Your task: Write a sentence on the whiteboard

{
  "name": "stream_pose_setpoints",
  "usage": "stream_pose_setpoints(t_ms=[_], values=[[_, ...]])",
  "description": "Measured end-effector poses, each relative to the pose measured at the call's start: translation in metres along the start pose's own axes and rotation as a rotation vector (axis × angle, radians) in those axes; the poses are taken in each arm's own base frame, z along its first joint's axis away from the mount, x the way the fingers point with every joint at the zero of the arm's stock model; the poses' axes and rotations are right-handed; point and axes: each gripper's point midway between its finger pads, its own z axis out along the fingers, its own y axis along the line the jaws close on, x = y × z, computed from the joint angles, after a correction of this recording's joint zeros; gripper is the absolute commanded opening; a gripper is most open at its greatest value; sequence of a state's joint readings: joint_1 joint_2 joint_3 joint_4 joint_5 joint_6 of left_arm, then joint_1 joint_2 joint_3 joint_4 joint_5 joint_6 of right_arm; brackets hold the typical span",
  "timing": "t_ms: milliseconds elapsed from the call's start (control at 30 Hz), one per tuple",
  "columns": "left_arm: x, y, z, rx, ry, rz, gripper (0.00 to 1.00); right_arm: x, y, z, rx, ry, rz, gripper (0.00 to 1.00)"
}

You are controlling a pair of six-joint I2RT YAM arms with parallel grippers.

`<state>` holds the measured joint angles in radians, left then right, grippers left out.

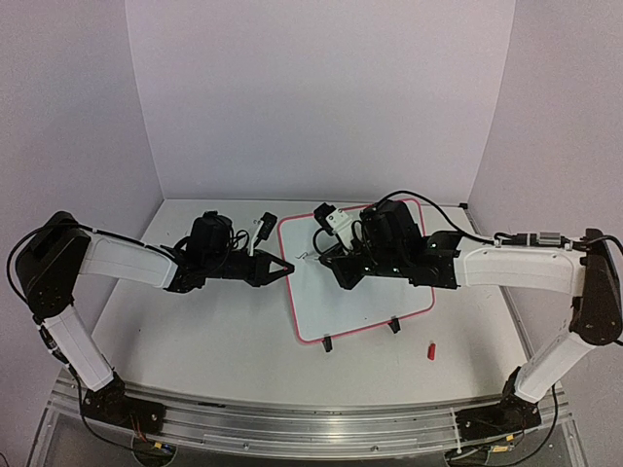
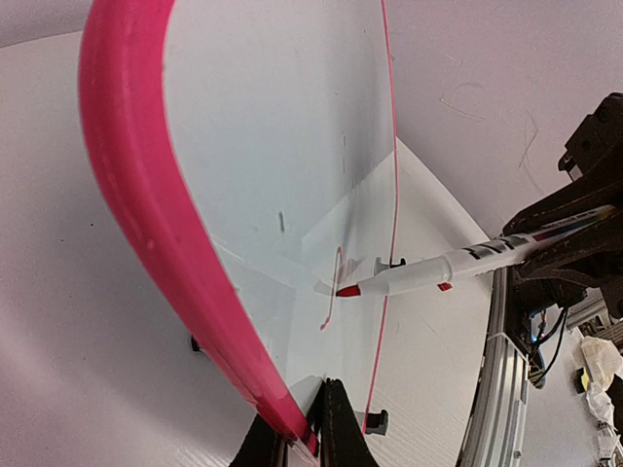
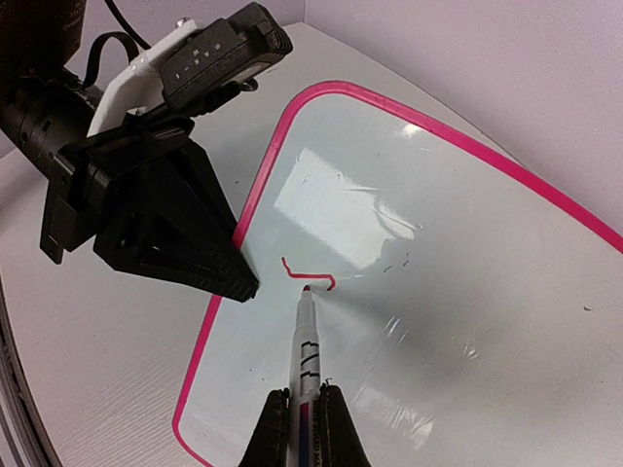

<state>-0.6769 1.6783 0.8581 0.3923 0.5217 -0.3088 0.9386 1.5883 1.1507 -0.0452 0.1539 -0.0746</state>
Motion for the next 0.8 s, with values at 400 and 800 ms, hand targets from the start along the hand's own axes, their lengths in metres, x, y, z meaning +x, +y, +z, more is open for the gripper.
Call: stream_pose_setpoints(t_ms=[400, 800], values=[[0.0, 0.001, 0.0004, -0.001, 0.001, -0.001, 0.0, 0.0004, -0.0008, 0.0028, 0.006, -0.001, 0.0, 0.0], [-0.0001, 0.0015, 0.001, -0.001, 0.003, -0.003, 0.0, -0.005, -0.0041, 0.0036, 0.026, -0.024, 0.0, 0.0]])
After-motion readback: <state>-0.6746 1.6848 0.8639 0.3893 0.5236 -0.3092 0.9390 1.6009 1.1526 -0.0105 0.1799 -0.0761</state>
